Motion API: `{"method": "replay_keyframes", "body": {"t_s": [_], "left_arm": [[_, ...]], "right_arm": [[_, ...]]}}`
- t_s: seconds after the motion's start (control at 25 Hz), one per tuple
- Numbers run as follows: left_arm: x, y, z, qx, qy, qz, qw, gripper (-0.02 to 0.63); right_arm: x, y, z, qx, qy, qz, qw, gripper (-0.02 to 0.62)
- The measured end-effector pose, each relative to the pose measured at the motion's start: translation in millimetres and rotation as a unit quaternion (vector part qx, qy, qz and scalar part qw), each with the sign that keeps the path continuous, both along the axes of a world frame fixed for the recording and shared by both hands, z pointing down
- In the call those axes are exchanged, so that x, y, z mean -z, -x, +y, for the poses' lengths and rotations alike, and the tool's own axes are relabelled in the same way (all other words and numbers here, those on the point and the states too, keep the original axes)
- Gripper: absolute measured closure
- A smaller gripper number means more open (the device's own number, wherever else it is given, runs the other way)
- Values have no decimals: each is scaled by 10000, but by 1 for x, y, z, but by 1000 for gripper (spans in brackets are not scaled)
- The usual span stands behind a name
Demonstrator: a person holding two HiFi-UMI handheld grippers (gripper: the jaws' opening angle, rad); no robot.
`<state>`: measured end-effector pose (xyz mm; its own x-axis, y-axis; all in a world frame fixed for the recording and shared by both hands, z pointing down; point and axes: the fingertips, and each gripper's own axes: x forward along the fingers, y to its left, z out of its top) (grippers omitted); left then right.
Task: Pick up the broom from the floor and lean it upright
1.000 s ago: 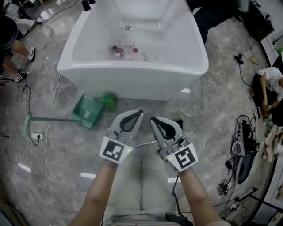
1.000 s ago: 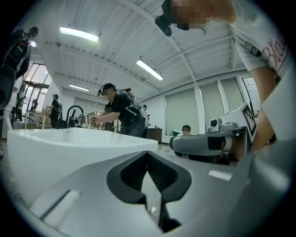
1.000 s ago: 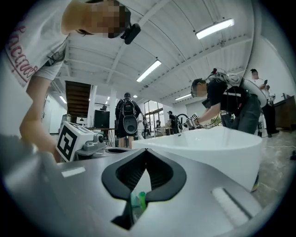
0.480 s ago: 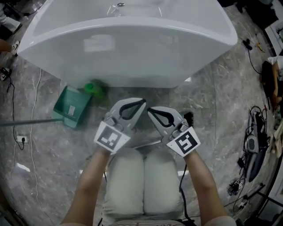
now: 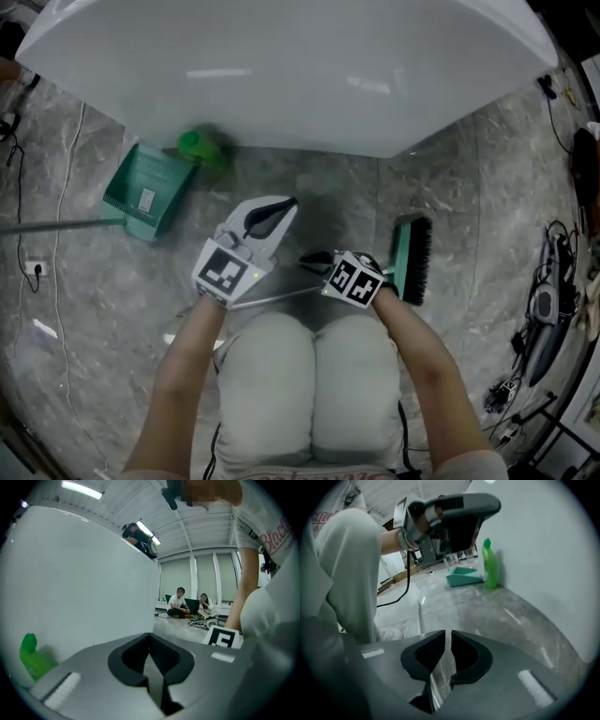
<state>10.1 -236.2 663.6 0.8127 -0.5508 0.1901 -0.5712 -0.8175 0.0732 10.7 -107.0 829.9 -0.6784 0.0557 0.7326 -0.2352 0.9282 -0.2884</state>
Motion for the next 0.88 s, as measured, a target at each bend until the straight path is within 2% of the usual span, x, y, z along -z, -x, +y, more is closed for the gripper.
{"method": "replay_keyframes", "body": {"t_s": [0.12,0.28,0.4,0.48,0.52,0.6,0.68,0.88], "left_arm": [[-8,5,9,88,101,9,9999,606],[-13,13,19,261,212,114,9994,606],[-21,18,26,332,258,138,9990,606],[-27,20,31,363,292,129,9988,606],[-29,20,34,382,304,121,9987,606],[-32,23,39,406,318,100,9986,606],[-34,24,44,399,328,76,9986,606],[-31,26,47,376,252,56,9990,606]], "right_arm": [[-25,3,36,613,249,404,9970,530],[-49,3,72,1525,49,915,9840,488],[-67,4,83,1844,-210,1216,9751,461],[-71,6,83,1874,-307,1207,9744,465],[-71,8,83,1869,-312,1170,9749,444],[-69,9,87,2028,-278,1124,9724,482],[-69,9,98,2312,-306,1120,9659,577],[-68,9,96,2316,-450,1159,9648,561]]}}
